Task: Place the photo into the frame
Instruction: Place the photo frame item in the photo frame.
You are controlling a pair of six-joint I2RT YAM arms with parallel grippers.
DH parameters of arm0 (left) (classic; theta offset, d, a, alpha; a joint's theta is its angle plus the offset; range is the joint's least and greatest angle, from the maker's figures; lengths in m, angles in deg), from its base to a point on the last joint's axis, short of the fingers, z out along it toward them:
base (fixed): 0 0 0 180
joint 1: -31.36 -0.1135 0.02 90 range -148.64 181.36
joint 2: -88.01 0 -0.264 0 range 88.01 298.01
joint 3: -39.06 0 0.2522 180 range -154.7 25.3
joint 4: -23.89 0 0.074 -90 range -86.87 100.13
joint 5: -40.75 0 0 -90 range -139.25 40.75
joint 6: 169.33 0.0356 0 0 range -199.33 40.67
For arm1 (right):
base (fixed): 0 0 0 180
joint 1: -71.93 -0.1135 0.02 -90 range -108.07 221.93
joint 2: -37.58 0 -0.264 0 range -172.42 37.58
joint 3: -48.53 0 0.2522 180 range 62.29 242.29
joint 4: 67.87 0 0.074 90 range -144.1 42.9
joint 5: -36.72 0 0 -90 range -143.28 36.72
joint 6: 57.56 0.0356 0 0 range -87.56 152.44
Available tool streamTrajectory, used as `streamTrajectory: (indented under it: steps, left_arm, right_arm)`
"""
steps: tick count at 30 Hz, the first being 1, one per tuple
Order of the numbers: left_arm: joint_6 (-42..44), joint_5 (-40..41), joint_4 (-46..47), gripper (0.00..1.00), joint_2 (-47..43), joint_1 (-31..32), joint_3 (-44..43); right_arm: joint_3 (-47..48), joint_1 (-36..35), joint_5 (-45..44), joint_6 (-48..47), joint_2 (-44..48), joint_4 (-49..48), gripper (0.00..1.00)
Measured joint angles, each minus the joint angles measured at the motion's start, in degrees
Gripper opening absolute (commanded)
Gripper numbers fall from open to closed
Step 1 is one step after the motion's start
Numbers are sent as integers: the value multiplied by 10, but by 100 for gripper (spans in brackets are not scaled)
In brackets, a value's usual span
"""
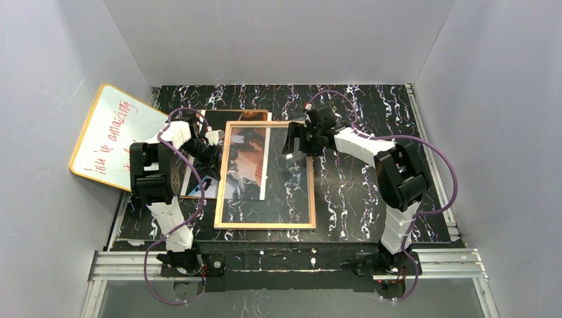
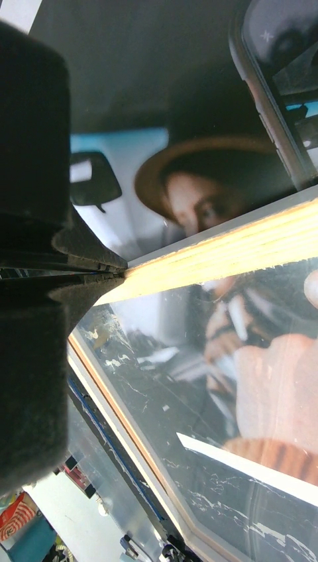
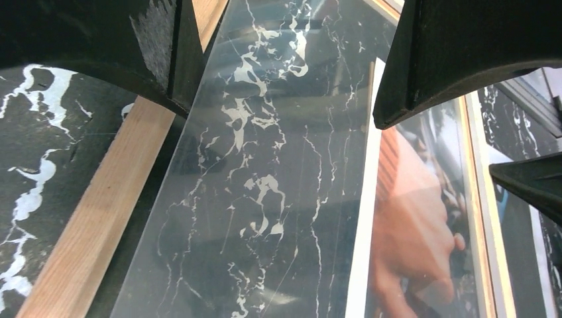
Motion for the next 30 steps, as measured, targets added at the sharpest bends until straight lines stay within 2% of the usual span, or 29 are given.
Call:
streamTrajectory:
  steps: [24,30]
  left_arm:
    - [0,0,0,0,0,0,0]
    - [0,0,0,0,0,0,0]
  right_arm:
    - [61,0,-89,-41,-17,87,99]
    - [64,0,-107,-44,-17,90,91]
